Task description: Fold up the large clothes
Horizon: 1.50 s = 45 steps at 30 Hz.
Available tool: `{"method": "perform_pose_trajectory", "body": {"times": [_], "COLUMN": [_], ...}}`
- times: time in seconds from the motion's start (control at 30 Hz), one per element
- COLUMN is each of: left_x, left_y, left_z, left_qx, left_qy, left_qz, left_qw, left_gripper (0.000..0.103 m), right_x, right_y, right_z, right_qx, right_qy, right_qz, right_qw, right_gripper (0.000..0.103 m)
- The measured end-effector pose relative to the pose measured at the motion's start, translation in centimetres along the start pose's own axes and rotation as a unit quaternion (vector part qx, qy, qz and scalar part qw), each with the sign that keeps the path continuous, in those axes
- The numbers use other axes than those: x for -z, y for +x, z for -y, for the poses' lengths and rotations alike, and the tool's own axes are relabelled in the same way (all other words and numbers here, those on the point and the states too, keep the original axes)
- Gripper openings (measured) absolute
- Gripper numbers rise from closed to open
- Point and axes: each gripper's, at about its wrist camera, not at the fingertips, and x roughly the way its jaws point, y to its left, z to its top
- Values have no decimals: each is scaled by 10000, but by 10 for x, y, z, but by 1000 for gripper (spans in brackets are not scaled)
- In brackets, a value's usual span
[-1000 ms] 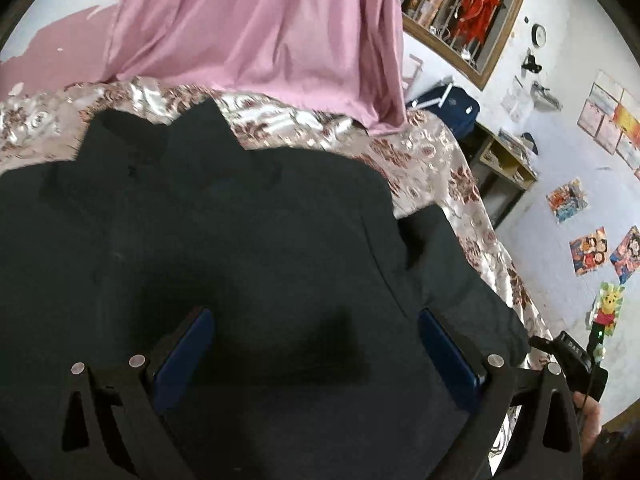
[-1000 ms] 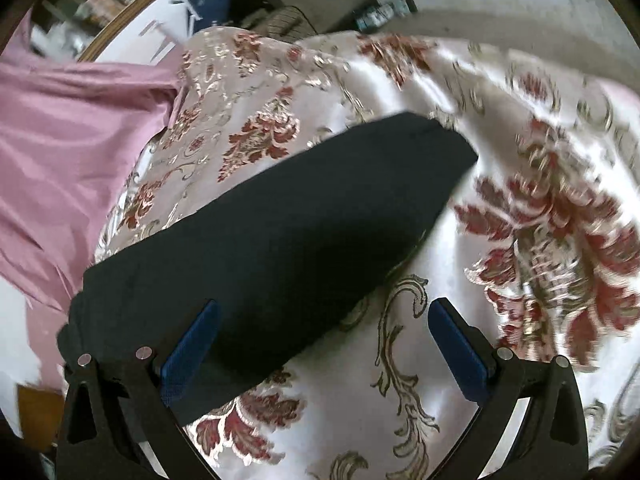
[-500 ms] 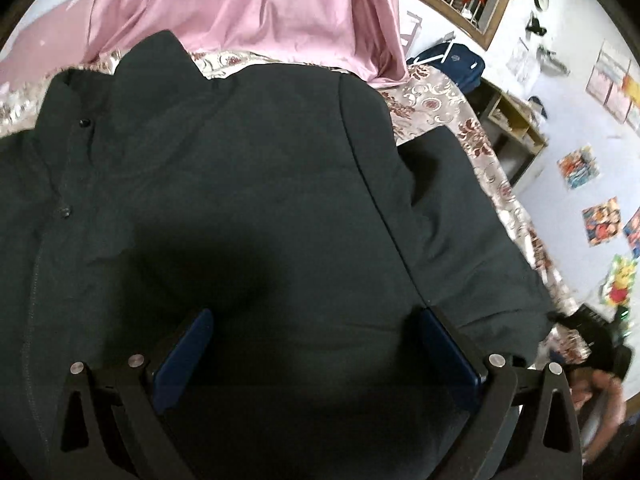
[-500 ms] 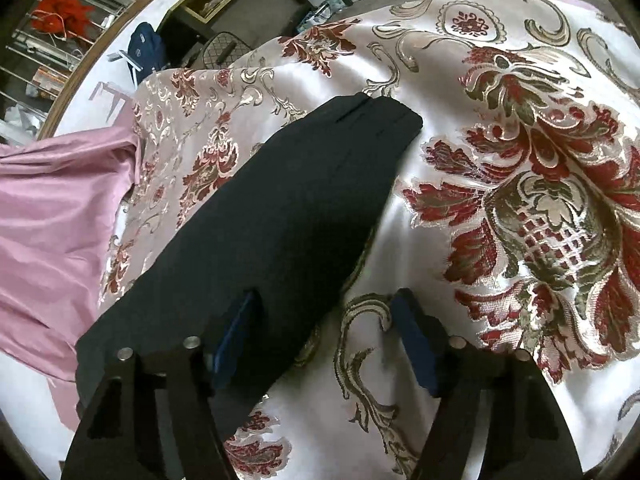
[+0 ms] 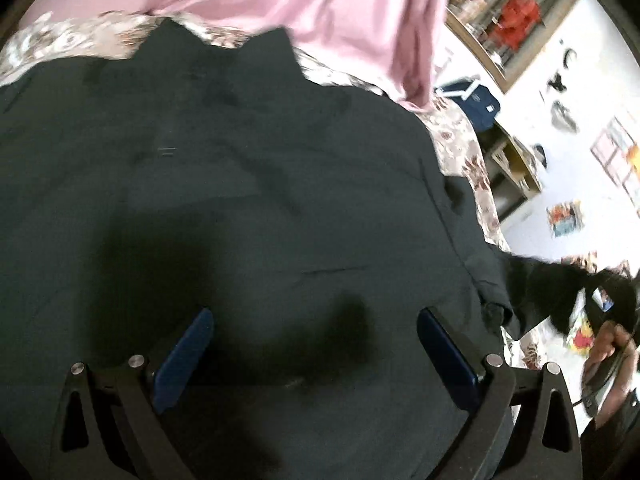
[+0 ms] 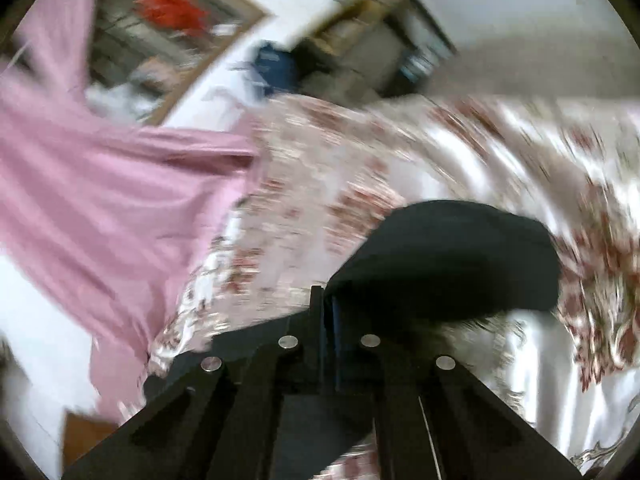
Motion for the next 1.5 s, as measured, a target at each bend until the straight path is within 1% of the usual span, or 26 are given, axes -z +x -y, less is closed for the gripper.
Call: {"method": "perform_pose_trajectory", "body": {"times": [0.1, 0.2, 0.33, 0.37, 0.43, 0.53, 0.57, 0.6, 0.63, 0.67, 0.7, 0.73, 0.77, 0.8, 0.83, 0.93, 0.97, 1.0, 1.07, 1.1, 1.17, 1.27, 1.37, 1.4, 1.47, 1.5], "left_x": [1, 8, 18, 19, 20, 19, 19, 18, 19, 20, 21, 24, 25, 25, 26, 23, 23, 18, 11, 4, -5, -16, -19, -21, -24, -25], "left_y": [-38, -84, -147, -161, -180, -198, -202, -204, -202, -200, -195, -194, -191, -184, -182, -162, -156, -147, -134, -124, -113, -97, -90, -83, -73, -67], "left_z": [-29, -57, -99, -111, -129, -151, -159, -165, -168, -174, -178, -186, -191, -195, -201, -199, -197, -193, -186, -184, -182, -177, -166, -164, -163, -163], "left_qx": [-92, -261, -525, -603, -727, -717, -672, -617, -568, -481, -400, -330, -234, -89, 17, 256, 243, 150, -57, -182, -263, -390, -463, -460, -456, -538], "left_qy": [67, 118, -58, -88, -143, -226, -264, -302, -328, -353, -378, -408, -444, -494, -513, -447, -387, -317, -279, -347, -475, -550, -350, -313, -307, -316], "left_qz": [217, 625, 1274, 1390, 1572, 1768, 1823, 1854, 1857, 1844, 1793, 1738, 1669, 1556, 1473, 1088, 1005, 915, 761, 690, 651, 691, 767, 721, 613, 563], "left_qw": [9997, 9976, 9904, 9884, 9848, 9814, 9806, 9803, 9804, 9810, 9823, 9834, 9847, 9865, 9878, 9927, 9939, 9952, 9967, 9968, 9964, 9953, 9954, 9958, 9966, 9965], "left_gripper": [102, 102, 102, 102, 102, 102, 102, 102, 102, 102, 102, 102, 102, 102, 102, 102, 102, 102, 102, 102, 102, 101, 99, 96, 89, 84], "right_x": [16, 55, 120, 146, 182, 234, 258, 272, 288, 309, 322, 331, 343, 346, 349, 341, 329, 322, 295, 284, 266, 251, 248, 247, 251, 259], "right_y": [-23, -36, -46, -45, -42, -35, -31, -31, -26, -18, -15, -11, -4, -2, -3, -13, -20, -12, -18, -19, -16, -3, 7, 10, 14, 20], "right_z": [-85, -159, -235, -255, -282, -303, -309, -310, -310, -309, -304, -298, -288, -278, -274, -247, -237, -235, -216, -206, -185, -161, -144, -137, -128, -131], "right_qx": [-397, -758, -1360, -1551, -1743, -1856, -1880, -1887, -1864, -1810, -1780, -1747, -1681, -1664, -1663, -1589, -1549, -1520, -1454, -1434, -1391, -1337, -1400, -1436, -1468, -1489], "right_qy": [-1242, -2353, -3605, -3977, -4440, -5040, -5327, -5464, -5635, -5787, -5832, -5846, -5810, -5763, -5744, -5688, -5575, -5494, -5133, -4957, -4627, -4286, -3920, -3778, -3633, -3621], "right_qz": [206, 261, 96, -17, -331, -826, -1035, -1145, -1353, -1697, -1978, -2242, -2677, -2834, -2858, -2838, -2746, -2686, -2510, -2495, -2513, -2540, -2634, -2692, -2767, -2771], "right_qw": [9913, 9686, 9227, 9043, 8783, 8395, 8186, 8079, 7933, 7768, 7675, 7600, 7500, 7482, 7488, 7554, 7680, 7765, 8077, 8194, 8387, 8567, 8703, 8742, 8774, 8774], "right_gripper": [4, 4, 4, 4, 4, 4, 4, 4, 4, 4, 8, 19, 29, 52, 62, 62, 62, 63, 64, 67, 68, 68, 68, 68, 68, 68]}}
